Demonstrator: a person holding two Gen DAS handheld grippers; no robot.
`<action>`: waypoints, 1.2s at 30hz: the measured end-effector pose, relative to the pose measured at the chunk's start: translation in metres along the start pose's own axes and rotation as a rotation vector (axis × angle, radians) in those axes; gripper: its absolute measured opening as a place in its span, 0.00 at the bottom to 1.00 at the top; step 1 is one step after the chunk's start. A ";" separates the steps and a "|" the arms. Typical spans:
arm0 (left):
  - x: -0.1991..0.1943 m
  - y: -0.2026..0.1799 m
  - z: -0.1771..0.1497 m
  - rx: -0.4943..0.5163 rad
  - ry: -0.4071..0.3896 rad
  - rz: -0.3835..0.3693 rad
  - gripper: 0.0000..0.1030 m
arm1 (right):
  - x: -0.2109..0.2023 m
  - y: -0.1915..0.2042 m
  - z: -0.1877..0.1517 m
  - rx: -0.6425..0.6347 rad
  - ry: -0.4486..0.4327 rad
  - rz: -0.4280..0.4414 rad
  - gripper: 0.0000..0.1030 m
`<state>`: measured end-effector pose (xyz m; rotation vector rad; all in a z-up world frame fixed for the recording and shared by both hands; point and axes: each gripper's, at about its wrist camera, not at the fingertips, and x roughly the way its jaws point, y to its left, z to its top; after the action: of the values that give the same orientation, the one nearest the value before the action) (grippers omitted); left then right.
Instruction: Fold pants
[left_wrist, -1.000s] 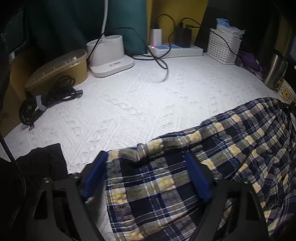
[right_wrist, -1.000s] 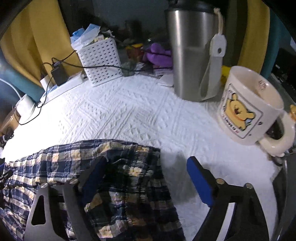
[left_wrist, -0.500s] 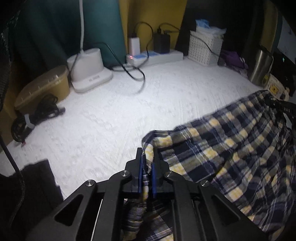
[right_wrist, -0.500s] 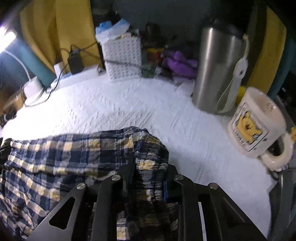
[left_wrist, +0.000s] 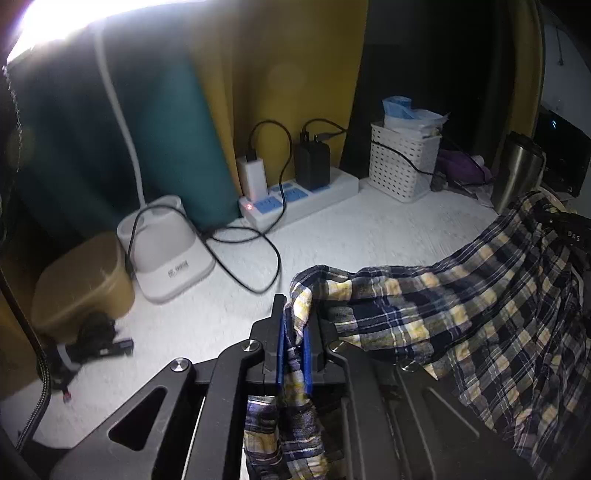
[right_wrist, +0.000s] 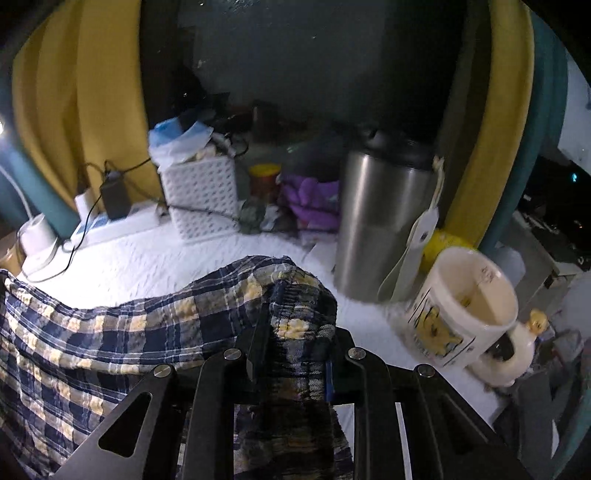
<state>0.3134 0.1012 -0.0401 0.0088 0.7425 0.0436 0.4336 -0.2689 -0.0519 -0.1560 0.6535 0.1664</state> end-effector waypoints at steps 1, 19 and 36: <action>0.002 0.001 0.003 0.002 -0.002 0.003 0.06 | 0.001 -0.001 0.002 0.003 -0.003 -0.005 0.21; 0.050 0.024 -0.024 -0.031 0.131 0.143 0.20 | 0.055 0.008 -0.014 -0.026 0.128 -0.041 0.21; 0.005 0.049 -0.053 -0.150 0.181 0.075 0.56 | 0.036 0.010 -0.015 -0.051 0.132 -0.036 0.78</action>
<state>0.2795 0.1504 -0.0820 -0.1115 0.9180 0.1734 0.4504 -0.2580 -0.0865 -0.2287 0.7775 0.1394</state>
